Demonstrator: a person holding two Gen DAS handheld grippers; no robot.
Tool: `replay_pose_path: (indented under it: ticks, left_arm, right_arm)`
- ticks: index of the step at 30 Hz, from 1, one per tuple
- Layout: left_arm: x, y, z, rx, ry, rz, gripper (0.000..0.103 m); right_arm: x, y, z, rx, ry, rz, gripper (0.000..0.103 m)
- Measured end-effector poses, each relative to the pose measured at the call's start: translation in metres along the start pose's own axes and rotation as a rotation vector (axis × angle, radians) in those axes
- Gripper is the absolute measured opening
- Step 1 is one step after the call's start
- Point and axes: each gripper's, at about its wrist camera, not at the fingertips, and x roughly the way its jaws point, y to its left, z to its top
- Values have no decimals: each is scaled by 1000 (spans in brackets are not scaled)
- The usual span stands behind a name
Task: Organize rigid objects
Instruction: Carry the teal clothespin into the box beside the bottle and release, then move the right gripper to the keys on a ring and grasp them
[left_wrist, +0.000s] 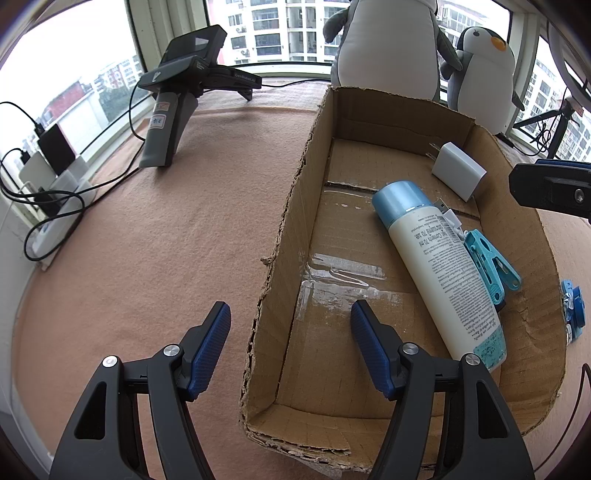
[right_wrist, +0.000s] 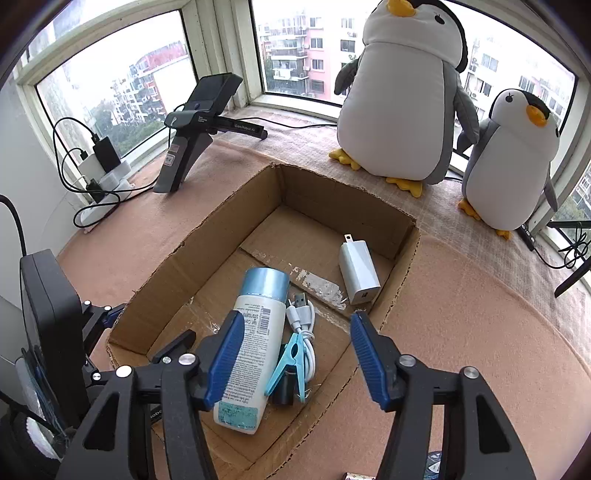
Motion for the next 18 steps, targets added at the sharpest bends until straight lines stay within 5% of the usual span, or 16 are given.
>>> replay_pose_path:
  ticks: [18]
  left_arm:
    - [0, -1, 0, 25, -5, 12, 68]
  right_arm:
    - [-64, -29, -16, 98, -65, -54, 62]
